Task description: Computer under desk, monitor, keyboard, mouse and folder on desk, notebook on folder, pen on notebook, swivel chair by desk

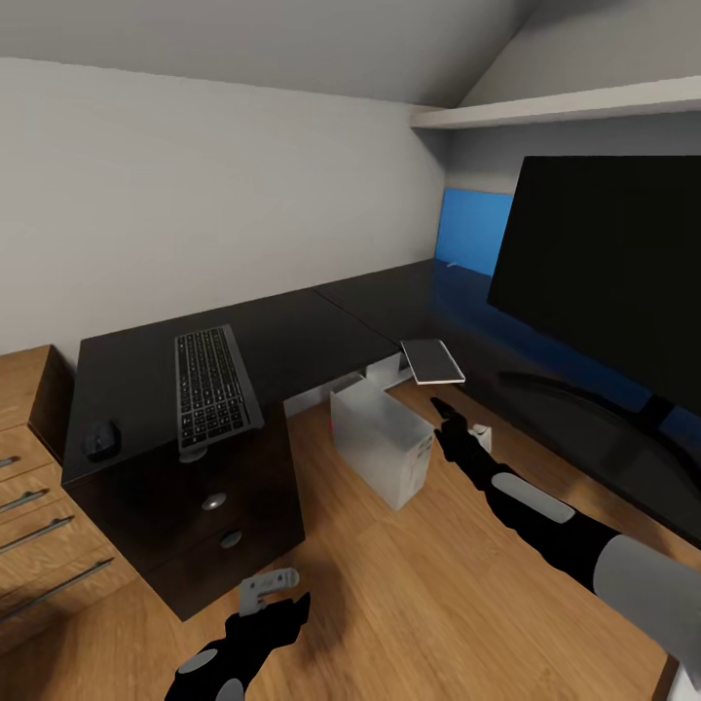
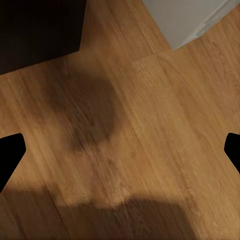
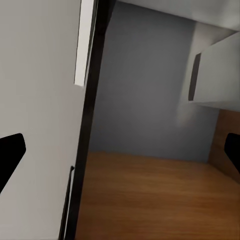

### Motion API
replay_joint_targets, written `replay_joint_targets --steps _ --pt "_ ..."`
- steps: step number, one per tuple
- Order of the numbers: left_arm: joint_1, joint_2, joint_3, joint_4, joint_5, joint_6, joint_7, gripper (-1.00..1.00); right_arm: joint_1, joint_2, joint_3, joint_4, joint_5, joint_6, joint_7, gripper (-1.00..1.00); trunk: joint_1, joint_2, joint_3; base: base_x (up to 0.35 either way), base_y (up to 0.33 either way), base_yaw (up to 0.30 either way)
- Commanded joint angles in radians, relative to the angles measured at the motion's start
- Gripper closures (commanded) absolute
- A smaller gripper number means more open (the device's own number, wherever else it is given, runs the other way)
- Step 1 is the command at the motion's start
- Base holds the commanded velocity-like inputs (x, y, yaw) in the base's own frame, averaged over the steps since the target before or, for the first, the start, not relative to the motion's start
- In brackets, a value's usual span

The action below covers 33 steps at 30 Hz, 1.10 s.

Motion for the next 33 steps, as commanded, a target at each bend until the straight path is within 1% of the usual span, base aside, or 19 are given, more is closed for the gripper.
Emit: replay_joint_targets --steps 1,12,22,24,30,33 --pt "0.0 0.0 -0.001 -0.002 0.011 0.003 0.009 -1.0 -0.002 0.002 0.007 -0.001 -0.01 -0.008 0.004 -1.0 0.0 0.0 -0.001 0.0 0.0 0.0" --pt "0.0 0.0 -0.001 0.0 0.011 0.004 0.008 -1.0 -0.002 0.01 -0.007 -0.001 -0.016 0.004 -0.004 -1.0 0.0 0.0 -0.001 0.0 0.0 0.0" --pt "0.0 0.0 -0.001 0.001 0.011 0.004 0.008 -1.0 -0.002 0.031 -0.043 -0.002 -0.018 0.049 -0.003 -1.0 0.0 0.0 -0.001 0.0 0.0 0.0" --pt "0.0 0.001 -0.001 0.001 0.011 0.004 0.007 -1.0 -0.002 0.042 -0.066 -0.002 -0.019 0.065 -0.003 -1.0 0.0 0.0 -0.001 0.0 0.0 0.0" --pt "0.0 0.0 -0.001 0.001 0.011 0.004 0.007 -1.0 -0.002 0.05 -0.083 -0.002 -0.019 0.072 -0.002 -1.0 0.0 0.0 -0.001 0.0 0.0 0.0" --pt "0.0 0.0 -0.001 0.002 0.012 0.004 0.007 -1.0 -0.002 0.052 -0.105 -0.002 -0.018 0.074 -0.001 -1.0 0.0 0.0 -0.001 0.0 0.0 0.0"
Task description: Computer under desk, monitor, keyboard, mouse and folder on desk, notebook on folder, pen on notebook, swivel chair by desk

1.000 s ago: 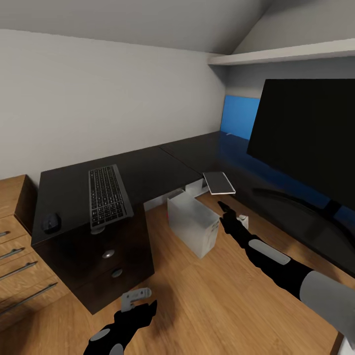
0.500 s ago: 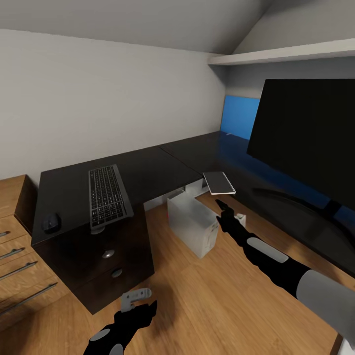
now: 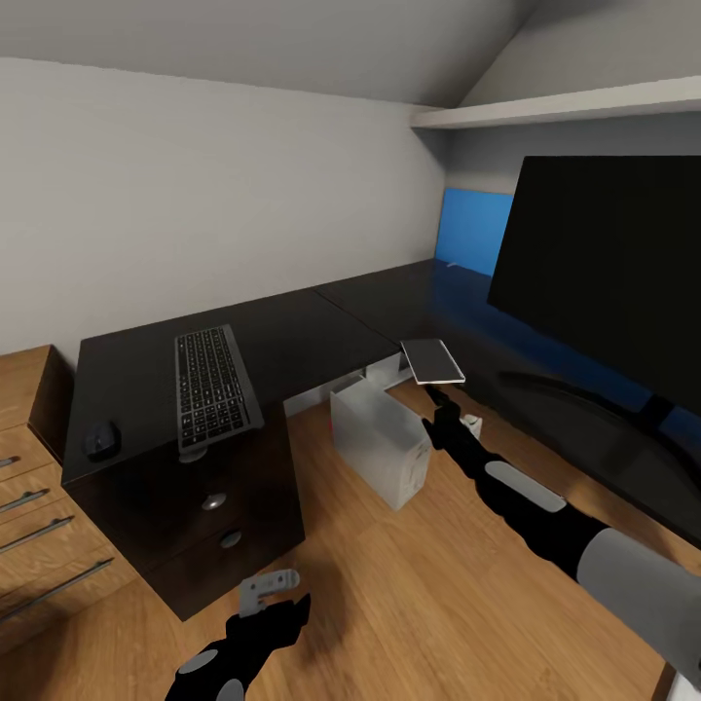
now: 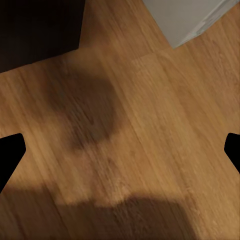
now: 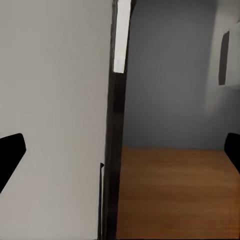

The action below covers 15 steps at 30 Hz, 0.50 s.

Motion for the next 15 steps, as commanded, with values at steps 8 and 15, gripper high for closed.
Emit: replay_joint_targets --steps 8,15 --pt "0.0 0.0 -0.005 0.01 0.009 -0.001 0.009 -1.0 -0.001 -0.005 -0.04 0.002 -0.007 -0.013 0.007 -1.0 0.0 0.0 -0.001 0.0 0.0 0.0" --pt "0.0 0.005 -0.007 0.096 0.008 -0.006 0.012 -1.0 0.016 -0.003 -0.047 0.009 -0.005 -0.104 0.006 -1.0 0.0 0.0 -0.001 0.0 0.0 0.0"
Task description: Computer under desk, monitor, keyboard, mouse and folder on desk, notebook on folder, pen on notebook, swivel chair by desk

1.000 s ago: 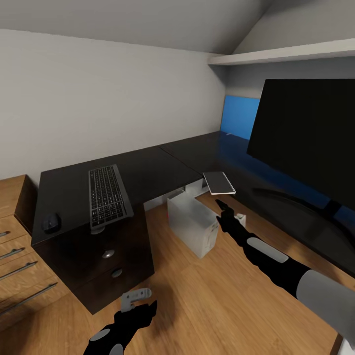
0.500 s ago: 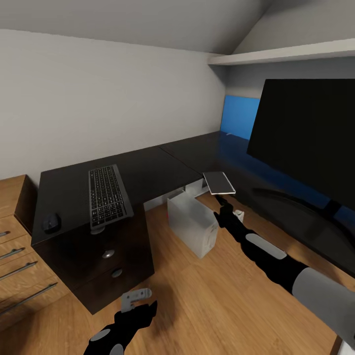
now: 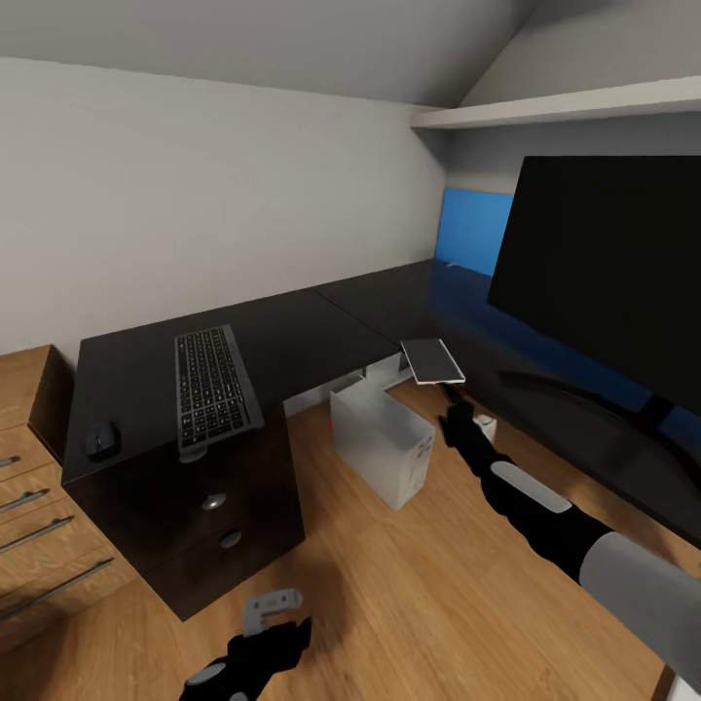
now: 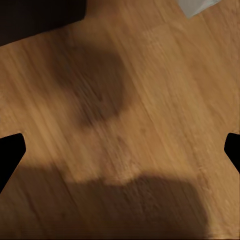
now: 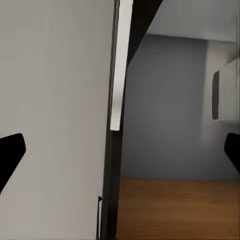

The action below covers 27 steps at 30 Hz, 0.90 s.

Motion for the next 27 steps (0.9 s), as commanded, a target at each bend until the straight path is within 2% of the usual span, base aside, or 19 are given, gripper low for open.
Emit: replay_joint_targets --steps 1,5,6,11,13,16,22,23,24,27 --pt "0.0 0.006 -0.001 0.01 0.011 0.002 0.009 -1.0 -0.001 0.001 0.007 -0.001 -0.01 -0.039 0.007 -1.0 0.0 0.0 -0.001 0.0 0.0 0.0" --pt "0.0 0.039 0.0 0.044 0.013 0.001 0.01 -1.0 0.0 0.02 0.003 0.0 -0.01 -0.108 0.006 -1.0 0.0 0.0 -0.001 0.0 0.0 0.0" --pt "0.0 0.054 0.0 0.06 0.015 -0.003 0.01 -1.0 0.0 0.033 -0.007 0.0 -0.01 -0.13 0.006 -1.0 0.0 0.0 -0.001 0.0 0.0 0.0" --pt "0.001 0.077 0.0 0.109 0.016 -0.025 0.01 -1.0 0.0 0.058 -0.053 0.0 -0.01 -0.171 0.004 -1.0 0.0 0.0 -0.001 0.0 0.0 0.0" --pt "0.001 0.085 0.0 0.184 0.016 -0.079 0.007 -1.0 0.0 0.066 -0.08 0.0 -0.01 -0.187 0.003 -1.0 0.0 0.0 -0.001 0.0 0.0 0.0" --pt "0.001 0.088 0.0 0.246 0.016 -0.142 0.004 -1.0 0.004 0.068 -0.089 0.0 -0.01 -0.193 0.003 -1.0 0.0 0.0 -0.001 0.0 0.0 0.0" --pt "0.001 0.09 0.0 0.308 0.016 -0.253 0.001 -1.0 0.016 0.072 -0.095 0.038 -0.01 -0.197 0.002 -1.0 0.0 0.0 -0.001 0.0 0.0 0.0" --pt "0.001 0.09 0.0 0.315 0.016 -0.27 0.001 -1.0 0.018 0.082 -0.097 0.056 -0.01 -0.198 0.002 -1.0 0.0 0.0 -0.001 0.0 0.0 0.0" --pt "0.001 0.093 0.0 0.323 0.017 -0.289 0.001 -1.0 0.02 0.115 -0.103 0.08 -0.01 -0.198 0.0 -1.0 0.0 0.0 -0.001 0.0 0.0 0.0" --pt "0.001 0.099 0.001 0.327 0.018 -0.296 0.0 -1.0 0.021 0.135 -0.105 0.099 -0.01 -0.198 0.0 -1.0 0.0 0.0 -0.001 0.0 0.0 0.0"
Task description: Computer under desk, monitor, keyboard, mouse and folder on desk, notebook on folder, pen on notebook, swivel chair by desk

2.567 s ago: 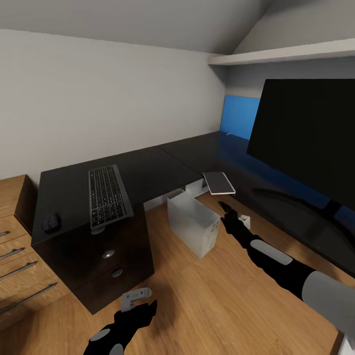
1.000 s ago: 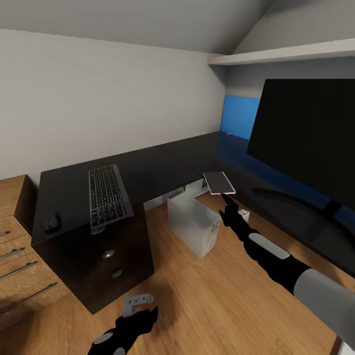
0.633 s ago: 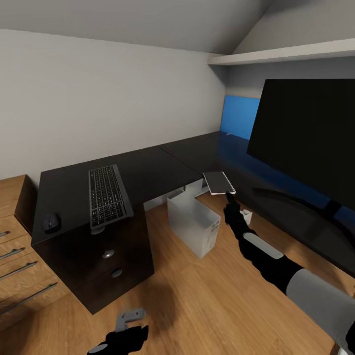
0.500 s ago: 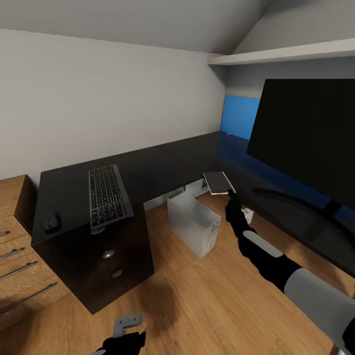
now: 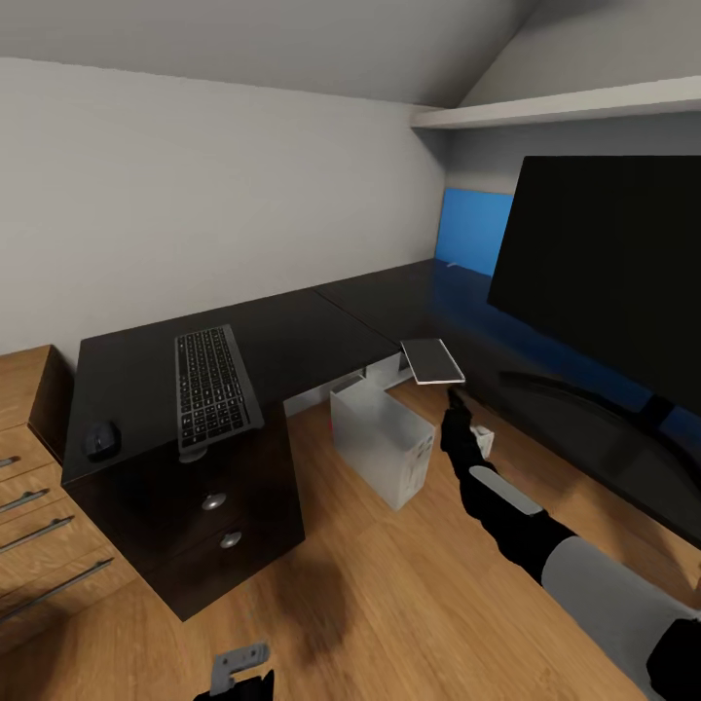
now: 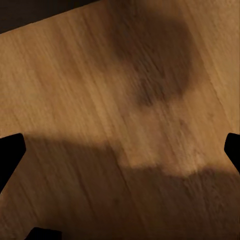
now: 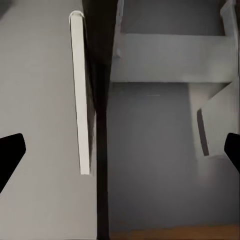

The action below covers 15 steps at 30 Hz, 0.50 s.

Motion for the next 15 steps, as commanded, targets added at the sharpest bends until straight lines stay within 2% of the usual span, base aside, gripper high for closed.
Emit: replay_joint_targets --steps 1,6,15 --pt "0.0 0.008 -0.001 -0.001 0.011 0.0 0.008 -1.0 -0.001 0.01 0.006 0.012 -0.011 -0.007 0.005 -1.0 0.0 0.0 -0.001 0.0 0.0 0.0" --pt "0.0 0.043 -0.001 0.0 0.014 -0.005 0.01 -1.0 -0.001 0.038 -0.009 0.044 -0.011 -0.006 -0.032 -1.0 0.0 0.0 -0.001 0.0 0.0 0.0" --pt "0.0 0.053 -0.001 0.008 0.023 -0.006 0.011 -1.0 -0.001 0.045 -0.017 0.052 -0.011 -0.006 -0.052 -1.0 0.0 0.0 -0.001 0.0 0.0 0.0"
